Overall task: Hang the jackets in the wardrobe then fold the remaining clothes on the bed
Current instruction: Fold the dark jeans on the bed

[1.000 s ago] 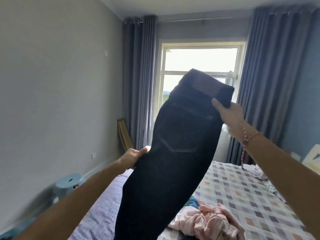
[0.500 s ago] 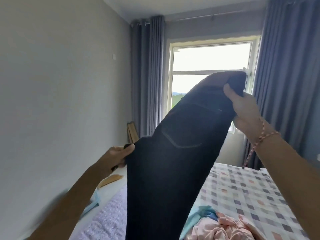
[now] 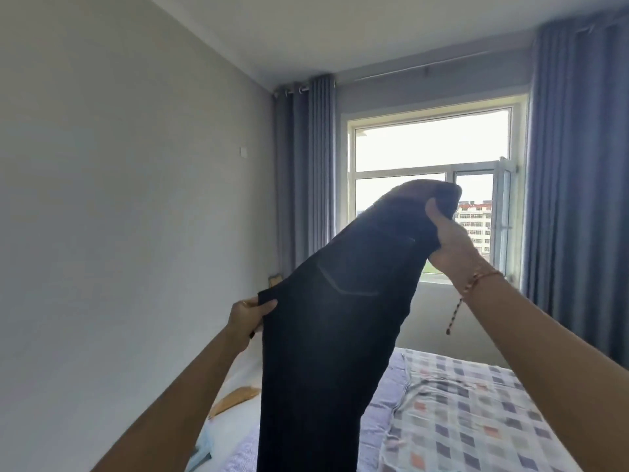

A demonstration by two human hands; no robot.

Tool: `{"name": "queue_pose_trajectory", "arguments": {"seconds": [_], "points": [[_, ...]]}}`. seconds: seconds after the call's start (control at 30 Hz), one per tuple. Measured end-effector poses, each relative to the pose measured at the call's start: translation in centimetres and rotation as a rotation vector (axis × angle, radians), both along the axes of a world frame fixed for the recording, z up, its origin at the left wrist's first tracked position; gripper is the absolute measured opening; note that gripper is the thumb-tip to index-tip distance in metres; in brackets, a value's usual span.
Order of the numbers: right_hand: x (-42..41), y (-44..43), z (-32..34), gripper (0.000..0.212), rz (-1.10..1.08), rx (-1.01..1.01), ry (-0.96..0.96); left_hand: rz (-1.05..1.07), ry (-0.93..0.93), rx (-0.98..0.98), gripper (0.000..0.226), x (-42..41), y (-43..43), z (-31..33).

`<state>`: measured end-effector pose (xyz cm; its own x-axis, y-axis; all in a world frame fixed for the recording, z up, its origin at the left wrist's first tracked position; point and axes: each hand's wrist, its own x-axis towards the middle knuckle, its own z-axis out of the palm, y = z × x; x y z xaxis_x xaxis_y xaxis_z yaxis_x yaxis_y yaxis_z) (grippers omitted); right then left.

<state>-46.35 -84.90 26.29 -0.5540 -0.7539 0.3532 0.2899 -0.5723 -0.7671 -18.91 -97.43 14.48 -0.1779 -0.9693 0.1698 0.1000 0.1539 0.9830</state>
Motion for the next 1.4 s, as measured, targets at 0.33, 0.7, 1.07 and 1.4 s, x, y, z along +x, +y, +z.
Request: {"name": "queue_pose_trajectory", "arguments": {"seconds": [0.33, 0.7, 1.07, 1.4], "points": [[5.4, 15.8, -7.4, 0.023, 0.254, -0.006, 0.342, -0.325, -0.262, 0.042, 0.024, 8.7, 9.1, -8.1], [12.9, 30.4, -41.4, 0.05, 0.815, 0.905, 0.538, -0.776, -1.111, 0.718, 0.02, 14.5, 33.4, -43.2], [13.7, 20.2, -43.5, 0.045, 0.713, 0.873, 0.312, -0.549, -0.692, 0.983, 0.019, 16.6, 33.5, -46.3], [12.4, 5.2, -63.1, 0.031, 0.396, 1.196, 0.286, 0.147, -0.284, 0.991, 0.018, 13.4, 18.0, -54.2]]}}
